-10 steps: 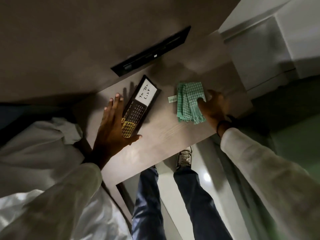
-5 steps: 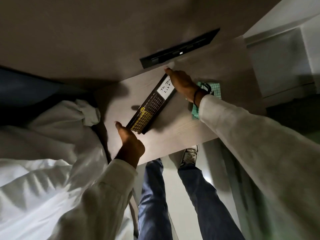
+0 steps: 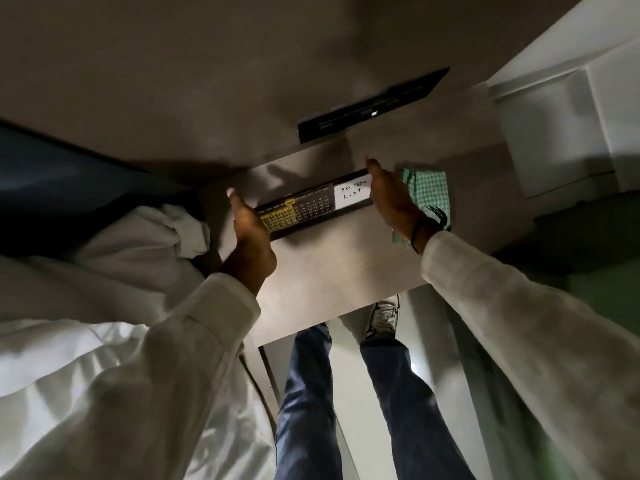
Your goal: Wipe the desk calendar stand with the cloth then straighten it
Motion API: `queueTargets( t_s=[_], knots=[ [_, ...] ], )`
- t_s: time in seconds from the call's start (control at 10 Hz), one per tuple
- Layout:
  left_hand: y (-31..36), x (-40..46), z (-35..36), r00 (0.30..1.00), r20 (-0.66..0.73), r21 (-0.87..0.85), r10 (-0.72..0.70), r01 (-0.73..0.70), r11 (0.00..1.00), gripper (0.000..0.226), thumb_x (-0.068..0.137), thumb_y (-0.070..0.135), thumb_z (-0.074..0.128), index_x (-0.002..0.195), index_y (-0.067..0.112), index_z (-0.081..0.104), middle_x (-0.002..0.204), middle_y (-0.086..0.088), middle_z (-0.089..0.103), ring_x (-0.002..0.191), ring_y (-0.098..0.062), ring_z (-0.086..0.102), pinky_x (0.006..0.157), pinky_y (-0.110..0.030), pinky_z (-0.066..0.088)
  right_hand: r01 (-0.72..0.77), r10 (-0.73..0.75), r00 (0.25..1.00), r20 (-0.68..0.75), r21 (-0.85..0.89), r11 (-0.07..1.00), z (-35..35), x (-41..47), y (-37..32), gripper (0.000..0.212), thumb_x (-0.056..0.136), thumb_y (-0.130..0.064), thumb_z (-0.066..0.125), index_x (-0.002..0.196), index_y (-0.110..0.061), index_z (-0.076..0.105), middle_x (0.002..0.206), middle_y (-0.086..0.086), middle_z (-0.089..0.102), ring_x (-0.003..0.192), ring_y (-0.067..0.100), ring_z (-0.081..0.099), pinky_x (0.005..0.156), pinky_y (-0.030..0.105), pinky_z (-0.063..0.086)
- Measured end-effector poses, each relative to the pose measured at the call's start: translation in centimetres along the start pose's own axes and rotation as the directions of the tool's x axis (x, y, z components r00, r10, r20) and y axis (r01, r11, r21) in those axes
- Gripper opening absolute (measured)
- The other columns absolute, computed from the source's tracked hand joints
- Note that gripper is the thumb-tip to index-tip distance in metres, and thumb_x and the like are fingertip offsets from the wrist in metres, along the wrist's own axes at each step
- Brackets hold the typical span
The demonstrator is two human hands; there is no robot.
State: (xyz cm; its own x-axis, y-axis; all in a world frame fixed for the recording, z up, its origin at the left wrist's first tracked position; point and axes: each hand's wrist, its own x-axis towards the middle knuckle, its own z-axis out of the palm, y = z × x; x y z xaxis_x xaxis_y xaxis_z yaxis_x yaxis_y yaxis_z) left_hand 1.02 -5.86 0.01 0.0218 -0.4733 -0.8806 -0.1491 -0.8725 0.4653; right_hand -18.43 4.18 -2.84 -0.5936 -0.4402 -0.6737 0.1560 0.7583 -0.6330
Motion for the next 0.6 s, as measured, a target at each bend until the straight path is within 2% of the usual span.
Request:
queueTargets(
  t_s=[0.1, 0.2, 0.3, 0.4, 0.5, 0.6],
  knots=[
    [1.3, 1.5, -0.3, 0.993, 0.109, 0.031, 0.048, -0.051, 0.998, 0.082, 0.101, 0.072, 0.019, 0.159, 0.018, 0.041, 0.156, -0.008, 0.054, 0.136, -0.028, 0.059, 0.120, -0.040, 0.041, -0.008, 0.009, 1.000, -0.030, 0.037, 0.999, 0.6, 0.5, -0.4, 0.057, 0.095, -0.062, 0.039, 0.063, -0.018, 0.056, 0.064, 0.002, 0.060, 0.062, 0.016, 0.057, 0.066, 0.035, 0.044],
    [1.9, 2.0, -0.3, 0.984, 0.164, 0.051, 0.069, -0.078, 0.996, 0.083, 0.101, 0.072, 0.017, 0.159, 0.018, 0.040, 0.160, -0.007, 0.050, 0.146, -0.028, 0.051, 0.123, -0.047, 0.038, -0.004, 0.004, 1.000, -0.029, 0.021, 1.000, 0.6, 0.7, -0.7, 0.052, 0.095, -0.062, 0.038, 0.070, -0.020, 0.057, 0.077, 0.004, 0.061, 0.075, 0.021, 0.058, 0.076, 0.038, 0.044],
    [2.0, 2.1, -0.7, 0.990, 0.137, -0.001, 0.042, -0.042, 0.999, 0.080, 0.100, 0.073, 0.023, 0.156, 0.019, 0.045, 0.155, -0.011, 0.055, 0.139, -0.033, 0.056, 0.121, -0.049, 0.040, 0.012, -0.012, 1.000, -0.026, 0.012, 1.000, 0.8, 0.8, -1.2, 0.051, 0.092, -0.063, 0.037, 0.084, -0.020, 0.063, 0.095, 0.008, 0.070, 0.095, 0.030, 0.065, 0.094, 0.045, 0.049],
    [1.9, 1.9, -0.8, 0.990, 0.138, -0.025, 0.004, -0.001, 1.000, 0.080, 0.101, 0.071, 0.025, 0.158, 0.018, 0.042, 0.157, -0.013, 0.053, 0.141, -0.034, 0.054, 0.118, -0.044, 0.041, 0.013, -0.013, 1.000, 0.008, 0.023, 1.000, 0.6, 0.5, -1.7, 0.058, 0.089, -0.063, 0.038, 0.101, -0.014, 0.068, 0.111, 0.017, 0.072, 0.107, 0.036, 0.066, 0.101, 0.051, 0.048],
    [1.9, 1.1, -1.0, 0.998, 0.064, -0.018, 0.011, -0.010, 1.000, 0.079, 0.102, 0.070, 0.023, 0.157, 0.017, 0.042, 0.150, -0.005, 0.057, 0.124, -0.023, 0.065, 0.096, -0.024, 0.040, 0.025, -0.025, 0.999, 0.025, 0.034, 0.999, 0.1, -0.3, -1.3, 0.064, 0.081, -0.067, 0.042, 0.110, -0.013, 0.062, 0.115, 0.006, 0.068, 0.105, 0.027, 0.063, 0.094, 0.043, 0.050],
    [1.4, -1.2, -1.1, 0.980, -0.064, 0.129, 0.190, -0.181, 0.975, 0.076, 0.104, 0.066, 0.023, 0.158, 0.015, 0.040, 0.152, -0.007, 0.055, 0.108, -0.019, 0.066, 0.090, -0.025, 0.048, 0.131, -0.127, 0.989, -0.072, 0.054, 0.990, -1.4, -1.9, -0.9, 0.051, 0.087, -0.054, 0.055, 0.108, -0.007, 0.062, 0.099, 0.001, 0.068, 0.087, 0.020, 0.062, 0.068, 0.031, 0.046]
  ],
)
